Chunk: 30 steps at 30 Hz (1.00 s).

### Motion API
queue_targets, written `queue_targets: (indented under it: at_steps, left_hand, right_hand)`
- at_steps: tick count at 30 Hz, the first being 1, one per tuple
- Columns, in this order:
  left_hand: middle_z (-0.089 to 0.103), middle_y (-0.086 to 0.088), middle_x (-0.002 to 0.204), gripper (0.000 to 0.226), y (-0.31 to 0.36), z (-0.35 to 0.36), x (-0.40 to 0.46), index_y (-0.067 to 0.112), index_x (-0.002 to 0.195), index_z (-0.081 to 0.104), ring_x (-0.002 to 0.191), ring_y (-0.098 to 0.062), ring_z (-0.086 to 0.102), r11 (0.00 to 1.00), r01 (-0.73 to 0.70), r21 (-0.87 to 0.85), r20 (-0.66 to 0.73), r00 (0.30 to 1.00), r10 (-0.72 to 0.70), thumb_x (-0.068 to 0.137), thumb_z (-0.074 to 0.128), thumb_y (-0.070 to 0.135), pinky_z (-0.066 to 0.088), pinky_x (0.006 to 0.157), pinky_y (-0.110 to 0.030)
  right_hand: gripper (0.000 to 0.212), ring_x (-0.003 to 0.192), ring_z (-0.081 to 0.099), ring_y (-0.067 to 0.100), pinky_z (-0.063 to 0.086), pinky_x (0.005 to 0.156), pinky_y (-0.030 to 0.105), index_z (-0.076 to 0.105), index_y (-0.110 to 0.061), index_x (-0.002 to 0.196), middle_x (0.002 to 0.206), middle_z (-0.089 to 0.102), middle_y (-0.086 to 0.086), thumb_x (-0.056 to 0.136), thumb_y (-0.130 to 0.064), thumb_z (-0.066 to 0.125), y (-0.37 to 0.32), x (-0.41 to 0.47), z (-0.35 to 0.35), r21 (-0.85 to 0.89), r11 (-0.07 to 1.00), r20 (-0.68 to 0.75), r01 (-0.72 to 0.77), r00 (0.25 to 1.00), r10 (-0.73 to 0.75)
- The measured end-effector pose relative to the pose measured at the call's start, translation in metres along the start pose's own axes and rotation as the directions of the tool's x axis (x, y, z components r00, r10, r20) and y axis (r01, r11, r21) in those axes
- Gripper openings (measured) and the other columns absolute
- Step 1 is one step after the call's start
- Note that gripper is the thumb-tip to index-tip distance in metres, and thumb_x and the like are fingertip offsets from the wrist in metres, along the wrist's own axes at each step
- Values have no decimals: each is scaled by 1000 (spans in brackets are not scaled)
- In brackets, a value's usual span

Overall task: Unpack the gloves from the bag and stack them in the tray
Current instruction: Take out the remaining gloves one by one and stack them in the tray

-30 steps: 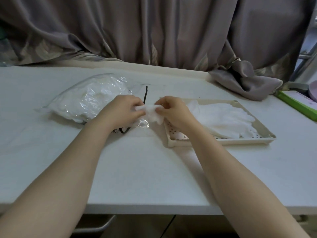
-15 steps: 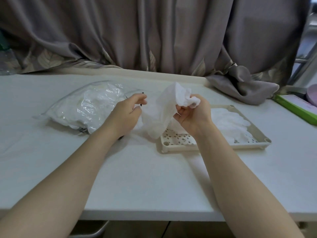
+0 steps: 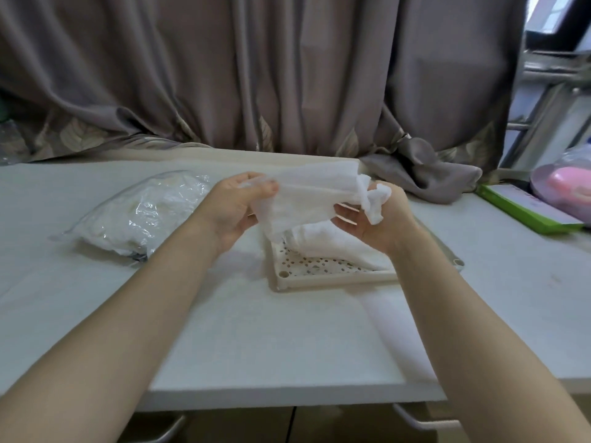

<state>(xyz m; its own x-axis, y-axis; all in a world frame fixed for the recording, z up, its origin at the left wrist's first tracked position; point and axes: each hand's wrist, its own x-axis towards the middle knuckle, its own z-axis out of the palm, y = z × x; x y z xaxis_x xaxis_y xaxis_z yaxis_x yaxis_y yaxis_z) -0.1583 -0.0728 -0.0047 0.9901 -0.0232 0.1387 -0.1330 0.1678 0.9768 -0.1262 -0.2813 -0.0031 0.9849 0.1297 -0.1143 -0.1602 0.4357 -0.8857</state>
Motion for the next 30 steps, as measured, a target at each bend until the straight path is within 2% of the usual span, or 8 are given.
queue_targets:
  at_steps: [5,8,10,14,17,22,25,30]
  left_hand:
    - [66,-2,76,20,15,16,5,1,103,56,68,-13,65,999,1,-44,23,1000,0,88,59,13,54,61,-23]
    - [65,-4,79,13,25,29,6,4,93,61,71,-15,63,998,6,58,121,993,-13,89,59,16,53,63,-24]
    - [68,-3,78,14,33,40,4,7,89,64,72,-15,65,996,5,89,198,980,-22,92,54,16,53,65,-25]
    - [67,-12,89,21,42,54,3,3,99,63,82,-22,66,996,55,73,255,964,-72,93,50,19,56,72,-32]
    - [69,-7,84,21,44,59,4,6,93,64,78,-19,68,994,78,75,245,965,-95,93,50,21,56,65,-28]
    - [72,-2,73,24,37,60,12,9,86,66,66,-12,70,987,162,16,144,976,-162,96,47,21,53,53,-20]
    - [71,-1,69,26,24,58,18,8,85,65,59,-11,68,969,244,26,69,967,-245,96,48,25,55,52,-19]
    - [69,-4,84,29,-10,62,31,11,87,63,73,-19,66,908,243,341,-57,970,-237,97,48,34,52,65,-25]
  right_hand:
    - [34,100,58,27,43,92,37,66,-8,88,97,67,6,95,-18,34,-16,-2,-20,-411,905,-49,115,988,-147]
    - [30,107,61,17,40,98,34,67,-15,103,110,68,1,97,-34,44,-25,-8,-14,-570,773,180,279,960,-214]
    - [27,110,60,10,43,97,28,64,-16,115,115,67,-4,93,-29,55,-27,-14,-5,-644,656,378,394,909,-176]
    - [25,101,64,18,50,90,31,63,-8,114,106,68,3,89,-14,60,-26,-20,1,-587,697,552,411,833,-26]
    - [22,84,61,23,47,77,31,65,3,99,90,64,12,83,-13,62,-29,-21,-11,-592,723,482,356,875,-37]
    - [10,58,47,19,34,53,27,55,-1,77,67,48,9,69,-6,53,-41,-16,-47,-583,775,303,243,950,-70]
    - [12,53,50,15,37,49,23,57,-6,72,63,53,6,83,-2,51,-50,-18,-70,-563,807,294,180,956,-9]
    - [10,67,56,18,47,69,30,65,-10,85,75,63,3,89,-18,61,-57,-3,-99,-668,741,126,63,992,29]
